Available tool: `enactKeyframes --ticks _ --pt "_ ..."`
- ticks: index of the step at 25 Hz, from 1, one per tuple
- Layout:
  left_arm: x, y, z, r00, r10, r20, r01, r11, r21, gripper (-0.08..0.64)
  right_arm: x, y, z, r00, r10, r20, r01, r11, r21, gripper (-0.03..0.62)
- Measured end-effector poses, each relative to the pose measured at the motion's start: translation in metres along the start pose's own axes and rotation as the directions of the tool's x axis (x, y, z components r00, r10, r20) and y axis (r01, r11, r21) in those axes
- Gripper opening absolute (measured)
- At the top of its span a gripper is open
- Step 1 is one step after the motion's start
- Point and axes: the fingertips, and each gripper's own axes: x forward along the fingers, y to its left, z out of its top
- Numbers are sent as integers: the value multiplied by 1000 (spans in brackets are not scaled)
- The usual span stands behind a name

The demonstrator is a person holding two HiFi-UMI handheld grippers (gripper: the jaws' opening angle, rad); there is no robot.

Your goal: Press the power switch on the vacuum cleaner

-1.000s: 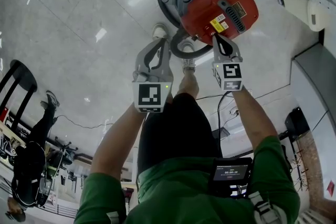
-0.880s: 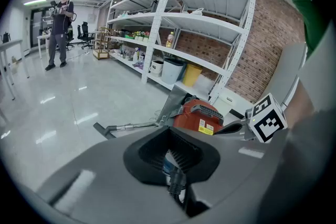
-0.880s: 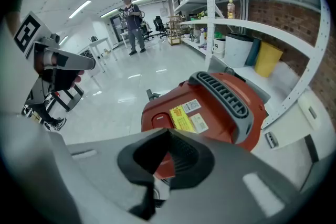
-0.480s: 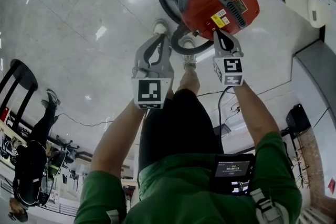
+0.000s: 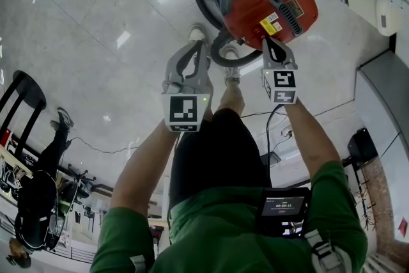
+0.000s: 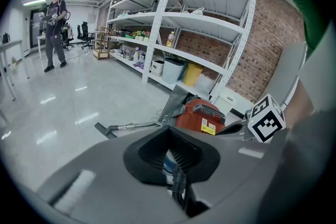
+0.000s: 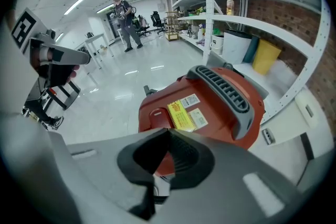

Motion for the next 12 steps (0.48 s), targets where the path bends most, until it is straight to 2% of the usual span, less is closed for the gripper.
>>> enactKeyframes --ticks 12 --pt "-5 -1 -2 1000 5 2 -5 1000 30 8 0 0 1 1000 -6 -12 6 1000 -21 5"
